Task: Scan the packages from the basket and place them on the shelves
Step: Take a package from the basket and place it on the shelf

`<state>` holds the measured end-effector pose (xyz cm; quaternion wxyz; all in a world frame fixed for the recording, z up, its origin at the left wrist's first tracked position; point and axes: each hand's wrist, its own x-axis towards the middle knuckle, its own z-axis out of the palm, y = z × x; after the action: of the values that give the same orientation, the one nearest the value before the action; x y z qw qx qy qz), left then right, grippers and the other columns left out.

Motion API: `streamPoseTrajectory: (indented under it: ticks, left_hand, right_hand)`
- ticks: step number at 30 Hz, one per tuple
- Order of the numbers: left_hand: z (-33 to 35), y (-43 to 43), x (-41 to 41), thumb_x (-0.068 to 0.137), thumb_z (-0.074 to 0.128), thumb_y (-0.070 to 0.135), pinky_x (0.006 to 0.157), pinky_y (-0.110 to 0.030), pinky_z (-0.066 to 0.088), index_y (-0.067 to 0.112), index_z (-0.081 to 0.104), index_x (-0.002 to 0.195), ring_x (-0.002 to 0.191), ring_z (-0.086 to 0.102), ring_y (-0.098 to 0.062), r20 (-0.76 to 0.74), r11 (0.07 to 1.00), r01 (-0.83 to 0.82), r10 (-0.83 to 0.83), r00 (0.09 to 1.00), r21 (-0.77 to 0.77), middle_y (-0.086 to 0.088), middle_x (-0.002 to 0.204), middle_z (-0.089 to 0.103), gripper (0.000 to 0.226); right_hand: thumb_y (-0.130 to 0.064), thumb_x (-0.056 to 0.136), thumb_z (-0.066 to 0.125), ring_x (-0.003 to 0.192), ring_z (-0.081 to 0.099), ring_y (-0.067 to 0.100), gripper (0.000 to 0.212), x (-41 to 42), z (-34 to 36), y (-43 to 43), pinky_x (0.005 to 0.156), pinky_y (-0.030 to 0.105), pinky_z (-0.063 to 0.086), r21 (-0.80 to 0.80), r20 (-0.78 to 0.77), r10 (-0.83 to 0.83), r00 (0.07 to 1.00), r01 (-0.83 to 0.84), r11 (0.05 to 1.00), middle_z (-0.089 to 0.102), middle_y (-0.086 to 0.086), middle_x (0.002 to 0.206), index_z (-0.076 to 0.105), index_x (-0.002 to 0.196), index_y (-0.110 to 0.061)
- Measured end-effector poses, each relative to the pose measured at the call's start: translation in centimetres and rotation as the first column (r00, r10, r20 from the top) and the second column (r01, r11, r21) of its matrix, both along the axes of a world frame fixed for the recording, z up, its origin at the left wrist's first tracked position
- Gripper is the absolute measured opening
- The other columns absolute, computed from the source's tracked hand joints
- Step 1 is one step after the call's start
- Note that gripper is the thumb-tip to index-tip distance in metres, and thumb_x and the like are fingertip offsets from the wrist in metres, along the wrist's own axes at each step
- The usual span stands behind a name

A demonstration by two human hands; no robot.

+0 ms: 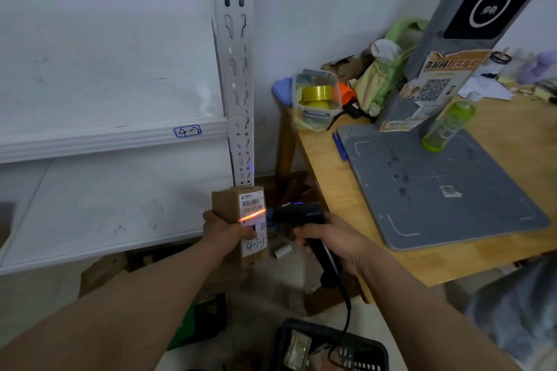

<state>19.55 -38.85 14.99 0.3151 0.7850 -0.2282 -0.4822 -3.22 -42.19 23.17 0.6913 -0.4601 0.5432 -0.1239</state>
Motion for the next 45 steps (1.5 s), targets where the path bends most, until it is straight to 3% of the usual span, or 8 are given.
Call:
streamPoseTrajectory:
  ticks: [4,13,29,33,35,39,42,45]
  left_hand:
    - [-0.1,0.7,0.5,0.069,0.088,0.005,0.105,-0.055,0.047,0.02,0.023,0.122,0.126,0.055,-0.038,0.01,1.0,-0.001,0.001,1.0,0.008,-0.014,0.135,0.053,0.086]
    - [-0.2,1.6,0.8,0.069,0.088,0.005,0.104,-0.056,0.048,0.019,0.022,0.129,0.123,0.057,-0.038,-0.005,1.0,-0.001,0.001,1.0,0.01,-0.014,0.132,0.055,0.09]
    - [-0.3,0.7,0.5,0.07,0.087,0.004,0.101,-0.053,0.051,0.021,0.022,0.121,0.122,0.058,-0.037,-0.003,0.999,0.041,-0.041,0.999,-0.026,-0.014,0.131,0.055,0.084]
    - [-0.4,0.3,0.2,0.07,0.087,0.002,0.104,-0.055,0.048,0.016,0.023,0.129,0.125,0.055,-0.038,-0.018,0.998,0.064,-0.065,0.998,-0.028,-0.014,0.135,0.053,0.088]
    - [-0.6,0.1,0.1,0.069,0.087,0.001,0.106,-0.056,0.046,0.014,0.02,0.138,0.127,0.054,-0.038,-0.019,0.996,0.083,-0.083,0.996,-0.018,-0.014,0.138,0.052,0.096]
    - [-0.8,-0.5,-0.1,0.07,0.085,-0.001,0.107,-0.054,0.045,0.013,0.018,0.142,0.13,0.051,-0.038,-0.055,0.992,0.128,-0.128,0.99,-0.007,-0.013,0.14,0.05,0.101]
    - [-0.8,-1.3,-0.5,0.069,0.086,-0.001,0.108,-0.055,0.045,0.015,0.019,0.143,0.13,0.052,-0.037,-0.085,0.986,0.164,-0.165,0.983,-0.017,-0.012,0.141,0.051,0.101]
    - [-0.6,-2.2,-1.0,0.069,0.087,0.0,0.107,-0.054,0.045,0.016,0.019,0.143,0.13,0.053,-0.036,-0.113,0.98,0.197,-0.199,0.973,-0.028,-0.01,0.141,0.051,0.102]
  right_hand:
    - [-0.015,0.087,0.076,0.073,0.063,0.017,0.029,0.3,0.1,0.6,0.071,0.03,0.053,0.005,-0.005,-0.042,0.999,0.042,0.999,0.072,0.008,0.086,0.068,0.115,-0.015]
    - [-0.019,0.088,0.076,0.07,0.062,0.016,0.029,1.4,0.6,1.3,0.067,0.029,0.052,0.011,0.036,-0.041,0.999,0.041,0.999,0.07,0.007,0.084,0.069,0.116,-0.015]
    - [-0.021,0.087,0.078,0.068,0.064,0.014,0.03,1.1,0.4,0.5,0.065,0.028,0.052,0.005,0.004,-0.052,0.999,0.052,0.999,0.072,0.006,0.085,0.069,0.115,-0.015]
    - [-0.019,0.086,0.079,0.064,0.062,0.014,0.026,-0.5,-0.3,-1.1,0.063,0.029,0.052,-0.072,-0.105,-0.058,0.993,0.05,0.996,0.07,0.005,0.081,0.07,0.11,-0.014]
    - [-0.017,0.086,0.079,0.069,0.062,0.017,0.026,-1.9,-1.4,-2.4,0.063,0.028,0.051,-0.137,-0.253,-0.047,0.966,0.013,0.99,0.068,0.004,0.081,0.069,0.11,-0.016]
    - [-0.014,0.085,0.075,0.098,0.064,0.024,0.028,-5.0,-4.5,-5.2,0.087,0.039,0.056,-0.205,-0.629,-0.019,0.777,-0.143,0.968,0.068,0.007,0.104,0.065,0.111,-0.011]
    - [-0.011,0.086,0.073,0.091,0.061,0.02,0.022,-6.4,-6.0,-6.0,0.075,0.032,0.049,-0.248,-0.731,-0.108,0.674,-0.115,0.962,0.066,0.006,0.1,0.063,0.106,-0.011]
    - [-0.01,0.085,0.072,0.082,0.061,0.019,0.021,-7.2,-7.3,-6.3,0.07,0.032,0.048,-0.277,-0.751,-0.201,0.629,-0.025,0.96,0.064,0.006,0.089,0.064,0.104,-0.012]
